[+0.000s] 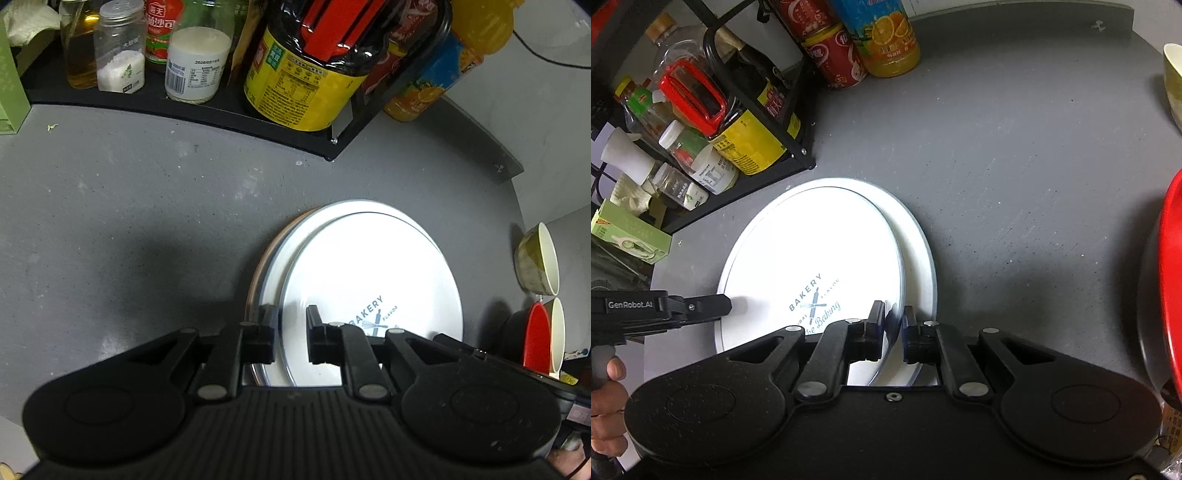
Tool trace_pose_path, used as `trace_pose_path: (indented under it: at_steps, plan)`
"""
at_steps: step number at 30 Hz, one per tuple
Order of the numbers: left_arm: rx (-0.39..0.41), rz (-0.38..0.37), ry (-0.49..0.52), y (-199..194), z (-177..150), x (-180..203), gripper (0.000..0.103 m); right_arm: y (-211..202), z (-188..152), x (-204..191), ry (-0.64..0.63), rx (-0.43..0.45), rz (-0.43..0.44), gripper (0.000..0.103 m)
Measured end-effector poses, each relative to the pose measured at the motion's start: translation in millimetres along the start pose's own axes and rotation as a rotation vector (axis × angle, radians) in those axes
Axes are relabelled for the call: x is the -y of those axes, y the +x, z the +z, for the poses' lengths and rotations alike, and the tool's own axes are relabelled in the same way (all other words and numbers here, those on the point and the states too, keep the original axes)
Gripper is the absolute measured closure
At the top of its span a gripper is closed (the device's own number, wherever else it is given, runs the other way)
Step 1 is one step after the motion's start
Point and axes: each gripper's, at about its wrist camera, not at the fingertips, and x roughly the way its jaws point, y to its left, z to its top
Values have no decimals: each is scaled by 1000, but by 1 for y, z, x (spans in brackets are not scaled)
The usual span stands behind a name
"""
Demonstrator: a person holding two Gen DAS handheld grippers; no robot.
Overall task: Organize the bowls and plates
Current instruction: 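Lower the 'BAKERY' plate onto the stack and open both grippers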
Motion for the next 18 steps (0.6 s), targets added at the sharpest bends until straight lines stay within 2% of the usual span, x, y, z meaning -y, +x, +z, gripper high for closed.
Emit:
trace_pose_path:
  at_steps: [5,11,18]
  plan:
    - [5,-3,-7,0,-2,0,90,1,3,3,26,-27,8,91]
    - [2,-9,-16,1,-1,-1,90,-6,2,11,98,-53,67,79]
    - [-4,0,-9,2,1,1,90,-10,-2,27,235,-74,134,79]
